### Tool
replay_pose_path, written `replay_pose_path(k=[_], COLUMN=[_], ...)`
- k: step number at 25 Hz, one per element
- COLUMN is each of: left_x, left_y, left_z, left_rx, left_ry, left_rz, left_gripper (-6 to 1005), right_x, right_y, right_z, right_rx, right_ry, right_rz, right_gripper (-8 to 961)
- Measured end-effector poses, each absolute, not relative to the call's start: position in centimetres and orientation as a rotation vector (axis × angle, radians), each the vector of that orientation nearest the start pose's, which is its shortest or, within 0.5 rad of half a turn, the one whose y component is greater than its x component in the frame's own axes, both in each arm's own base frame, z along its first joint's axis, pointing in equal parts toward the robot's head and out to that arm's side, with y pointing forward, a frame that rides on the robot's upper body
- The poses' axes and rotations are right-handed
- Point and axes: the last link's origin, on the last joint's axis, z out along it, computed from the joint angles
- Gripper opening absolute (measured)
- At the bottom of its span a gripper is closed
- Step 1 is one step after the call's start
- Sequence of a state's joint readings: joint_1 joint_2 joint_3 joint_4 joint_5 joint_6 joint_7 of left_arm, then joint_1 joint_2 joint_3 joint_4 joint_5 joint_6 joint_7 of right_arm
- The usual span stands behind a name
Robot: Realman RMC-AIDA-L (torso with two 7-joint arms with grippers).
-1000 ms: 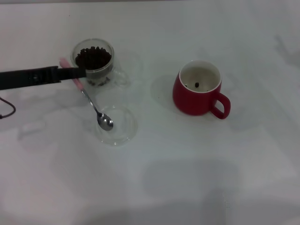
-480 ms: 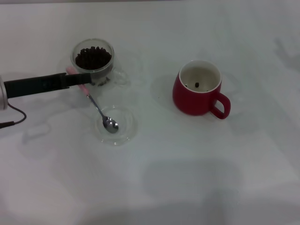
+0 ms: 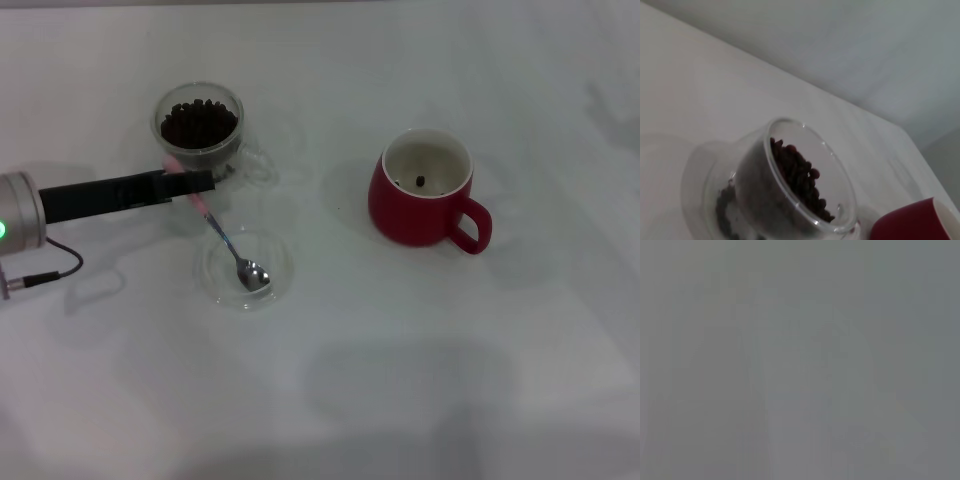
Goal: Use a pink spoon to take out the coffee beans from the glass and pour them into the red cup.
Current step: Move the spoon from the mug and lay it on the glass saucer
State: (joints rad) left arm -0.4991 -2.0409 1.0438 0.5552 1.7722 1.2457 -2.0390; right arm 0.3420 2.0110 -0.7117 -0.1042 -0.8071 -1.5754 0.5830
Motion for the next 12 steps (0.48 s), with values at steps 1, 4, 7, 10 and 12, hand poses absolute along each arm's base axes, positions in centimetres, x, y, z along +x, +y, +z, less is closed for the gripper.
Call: replay_pose_path(k=[1, 4, 7, 10, 12], left_x=[-28.05, -28.14, -28.15, -28.11, -28.14], left_y=[33.84, 33.72, 33.68, 33.64, 33.62], left_z=[-3.55, -3.94, -4.09, -4.28, -4.45], left_rx=[-2.382, -2.379, -2.379, -2.376, -2.373], left_ry=[-1.596, -1.606, -1.609, -1.613, -1.613], left_rz=[-0.657, -0.645, -0.641, -0.643, -0.635], left_gripper=[127, 129, 132, 135, 136], right_x=[34.34, 34.33, 34.33, 34.33, 34.30], right_y=[28.96, 28.96, 28.96, 28.96, 28.99], right_z=[6.84, 6.83, 6.83, 6.83, 6.82], right_rx=[-1.530, -1.531, -1.532, -1.532, -1.532], right_ry=[0.434, 0.434, 0.434, 0.434, 0.433], right_rz=[1.063, 1.063, 1.063, 1.063, 1.063], right_gripper=[874, 874, 874, 874, 874])
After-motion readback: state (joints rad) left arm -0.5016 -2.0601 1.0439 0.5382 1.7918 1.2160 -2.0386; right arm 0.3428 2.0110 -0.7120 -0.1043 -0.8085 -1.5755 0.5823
